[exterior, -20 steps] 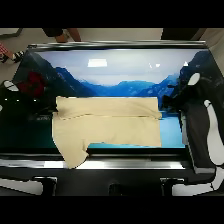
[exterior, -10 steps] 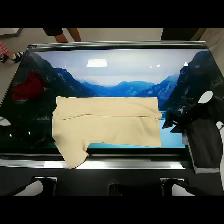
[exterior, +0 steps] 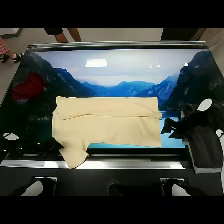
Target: Fold the shirts.
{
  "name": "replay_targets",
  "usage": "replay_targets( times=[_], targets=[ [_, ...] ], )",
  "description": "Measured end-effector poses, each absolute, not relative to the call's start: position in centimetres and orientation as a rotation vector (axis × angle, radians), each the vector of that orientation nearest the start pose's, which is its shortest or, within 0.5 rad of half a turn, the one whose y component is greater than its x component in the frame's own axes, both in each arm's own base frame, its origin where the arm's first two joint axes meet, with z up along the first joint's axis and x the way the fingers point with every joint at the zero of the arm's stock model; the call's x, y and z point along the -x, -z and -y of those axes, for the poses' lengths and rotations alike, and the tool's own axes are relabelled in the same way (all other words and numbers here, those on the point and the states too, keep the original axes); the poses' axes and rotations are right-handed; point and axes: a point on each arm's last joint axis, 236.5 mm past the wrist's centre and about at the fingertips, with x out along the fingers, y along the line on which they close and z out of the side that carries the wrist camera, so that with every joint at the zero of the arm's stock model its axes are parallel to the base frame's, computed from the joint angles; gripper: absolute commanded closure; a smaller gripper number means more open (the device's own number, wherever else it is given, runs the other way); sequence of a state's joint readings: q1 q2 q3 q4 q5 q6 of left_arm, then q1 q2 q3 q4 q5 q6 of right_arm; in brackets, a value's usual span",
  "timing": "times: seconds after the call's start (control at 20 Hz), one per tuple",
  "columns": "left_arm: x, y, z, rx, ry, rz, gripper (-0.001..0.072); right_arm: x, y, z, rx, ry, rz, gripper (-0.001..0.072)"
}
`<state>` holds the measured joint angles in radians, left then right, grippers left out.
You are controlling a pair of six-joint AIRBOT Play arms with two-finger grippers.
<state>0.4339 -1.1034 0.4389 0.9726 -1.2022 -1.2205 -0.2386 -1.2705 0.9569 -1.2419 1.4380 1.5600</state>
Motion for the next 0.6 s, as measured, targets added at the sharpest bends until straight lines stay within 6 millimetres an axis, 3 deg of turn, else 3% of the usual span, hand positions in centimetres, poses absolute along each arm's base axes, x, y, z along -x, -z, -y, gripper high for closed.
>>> replay_targets(
  times=[0.1,0.35,0.45,0.5,0.55,0.6],
  targets=[
    [-20.3,11.0,4.7,0.755,0.158,-1.551,0.067,-25.8,5.3,-1.7,-0.524,-0.043,-1.715,0.0145],
    [-20.5,11.0,5.2,0.746,0.168,-1.546,0.0671,-24.3,8.5,-3.2,-0.596,-0.048,-1.718,0.0176],
    [-20.6,11.1,5.3,0.747,0.167,-1.544,0.0671,-24.3,9.4,-3.6,-0.621,-0.045,-1.699,0.0255],
    [-20.6,11.1,5.3,0.747,0.166,-1.544,0.0671,-24.4,9.7,-3.7,-0.63,-0.043,-1.686,0.0342],
    [-20.6,11.1,5.3,0.747,0.166,-1.543,0.0671,-24.5,10.0,-3.7,-0.638,-0.04,-1.675,0.0453],
    [-20.6,11.1,5.3,0.746,0.166,-1.543,0.0671,-24.8,10.2,-3.7,-0.643,-0.034,-1.658,0.0612]
  ],
)
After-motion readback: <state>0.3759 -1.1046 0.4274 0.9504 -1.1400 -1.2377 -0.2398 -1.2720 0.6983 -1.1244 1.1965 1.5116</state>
